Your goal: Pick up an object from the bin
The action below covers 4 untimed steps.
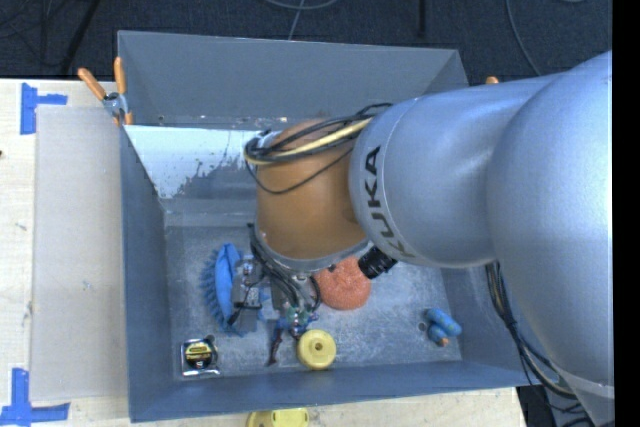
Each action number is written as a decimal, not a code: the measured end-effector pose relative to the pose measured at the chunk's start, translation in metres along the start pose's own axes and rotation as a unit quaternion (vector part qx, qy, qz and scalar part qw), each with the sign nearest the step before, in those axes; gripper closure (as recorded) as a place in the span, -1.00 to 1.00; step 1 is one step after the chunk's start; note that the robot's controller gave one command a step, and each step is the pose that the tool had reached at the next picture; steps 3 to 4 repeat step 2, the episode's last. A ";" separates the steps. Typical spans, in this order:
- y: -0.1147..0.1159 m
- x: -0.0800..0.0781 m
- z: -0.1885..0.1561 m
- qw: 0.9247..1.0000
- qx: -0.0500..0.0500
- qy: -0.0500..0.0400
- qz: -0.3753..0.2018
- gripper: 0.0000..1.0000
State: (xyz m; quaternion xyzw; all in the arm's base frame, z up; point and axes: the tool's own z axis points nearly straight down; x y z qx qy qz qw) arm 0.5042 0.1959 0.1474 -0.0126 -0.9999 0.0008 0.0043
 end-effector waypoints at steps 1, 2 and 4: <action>-0.010 0.000 -0.055 1.000 0.001 -0.001 -0.005 1.00; 0.005 -0.013 -0.117 1.000 -0.001 -0.004 0.009 1.00; 0.005 -0.013 -0.117 1.000 -0.001 -0.004 0.009 1.00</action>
Offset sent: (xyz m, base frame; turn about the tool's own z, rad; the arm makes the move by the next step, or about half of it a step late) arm 0.0327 0.0263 0.1817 0.0573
